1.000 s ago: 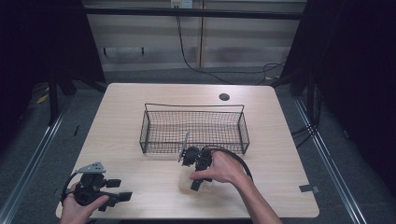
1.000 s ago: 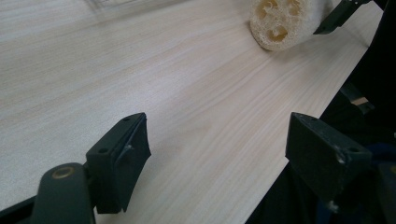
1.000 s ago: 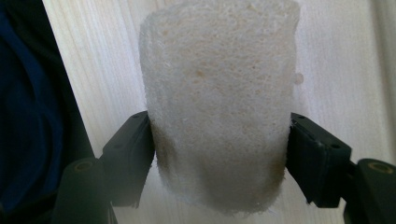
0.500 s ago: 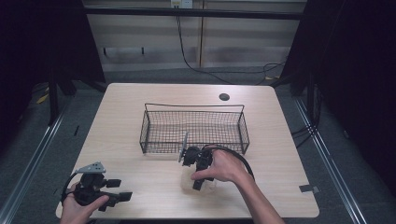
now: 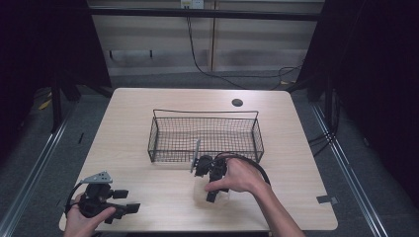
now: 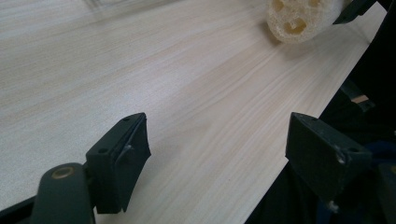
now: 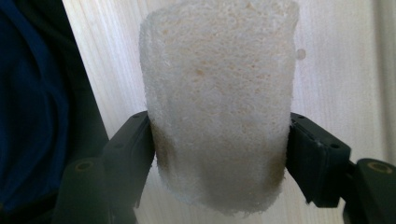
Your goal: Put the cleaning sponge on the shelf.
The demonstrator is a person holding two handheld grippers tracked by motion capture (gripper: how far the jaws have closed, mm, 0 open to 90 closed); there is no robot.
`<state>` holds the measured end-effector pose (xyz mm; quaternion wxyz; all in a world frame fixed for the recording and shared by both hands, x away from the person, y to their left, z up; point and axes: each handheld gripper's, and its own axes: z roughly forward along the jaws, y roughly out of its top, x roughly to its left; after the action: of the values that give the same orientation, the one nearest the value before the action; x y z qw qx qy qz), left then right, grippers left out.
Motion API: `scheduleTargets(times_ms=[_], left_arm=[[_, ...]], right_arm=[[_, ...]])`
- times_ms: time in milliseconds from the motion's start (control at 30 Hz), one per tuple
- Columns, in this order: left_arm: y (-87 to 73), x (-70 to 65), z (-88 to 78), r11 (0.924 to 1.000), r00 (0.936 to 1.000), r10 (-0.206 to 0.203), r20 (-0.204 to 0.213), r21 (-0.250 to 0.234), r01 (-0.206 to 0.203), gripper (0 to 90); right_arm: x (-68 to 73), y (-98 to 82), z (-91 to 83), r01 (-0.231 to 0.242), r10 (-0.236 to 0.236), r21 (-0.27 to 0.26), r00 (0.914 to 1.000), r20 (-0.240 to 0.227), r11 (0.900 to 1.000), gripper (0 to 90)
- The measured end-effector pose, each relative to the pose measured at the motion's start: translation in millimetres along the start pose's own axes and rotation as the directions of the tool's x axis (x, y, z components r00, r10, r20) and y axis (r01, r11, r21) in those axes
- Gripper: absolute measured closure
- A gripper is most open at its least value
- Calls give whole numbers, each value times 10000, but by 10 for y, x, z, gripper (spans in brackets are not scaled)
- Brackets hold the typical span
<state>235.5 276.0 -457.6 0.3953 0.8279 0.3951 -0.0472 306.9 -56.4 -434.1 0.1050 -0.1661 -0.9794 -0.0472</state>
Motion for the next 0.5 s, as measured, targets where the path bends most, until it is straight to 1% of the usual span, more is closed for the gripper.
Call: scheduleTargets(times_ms=[33,67,133,233,267,300,333,400,433,500], left_arm=[[1,2,-3,10000,10000,5,21,24,-5,212],[1,5,-5,10000,10000,29,27,49,-29,212],[2,4,-7,10000,10000,34,27,79,-34,212],[2,-2,-1,10000,10000,8,-7,17,-8,212],[4,1,-1,10000,10000,41,-4,55,-41,212],[6,0,1,9999,10000,75,-9,108,-74,212],[4,-6,11,10000,10000,33,-11,90,-32,212],[7,-9,11,9998,9999,112,-30,164,-111,212],[8,-11,11,9997,9999,144,-45,184,-143,212],[7,-11,15,9998,9999,122,-82,161,-121,212]], right_arm=[[0,-3,-12,-109,109,-82,9999,-48,9999,293],[-5,-8,-27,-111,110,-154,9999,-3,9998,293],[-11,-25,-48,-200,193,-308,9996,-205,9993,294],[-18,-48,-88,-253,250,-185,9995,-196,9995,294],[-17,-57,-97,-247,241,-276,9995,-202,9993,294],[-15,-61,-112,-271,266,-253,9994,-201,9993,294],[-15,-65,-124,-281,279,-186,9995,-119,9994,294],[-27,-69,-151,-240,239,-65,9997,-106,9997,294],[-30,-74,-162,-282,280,-90,9994,-206,9996,294],[-37,-81,-178,-196,193,-144,9996,-197,9997,295]])
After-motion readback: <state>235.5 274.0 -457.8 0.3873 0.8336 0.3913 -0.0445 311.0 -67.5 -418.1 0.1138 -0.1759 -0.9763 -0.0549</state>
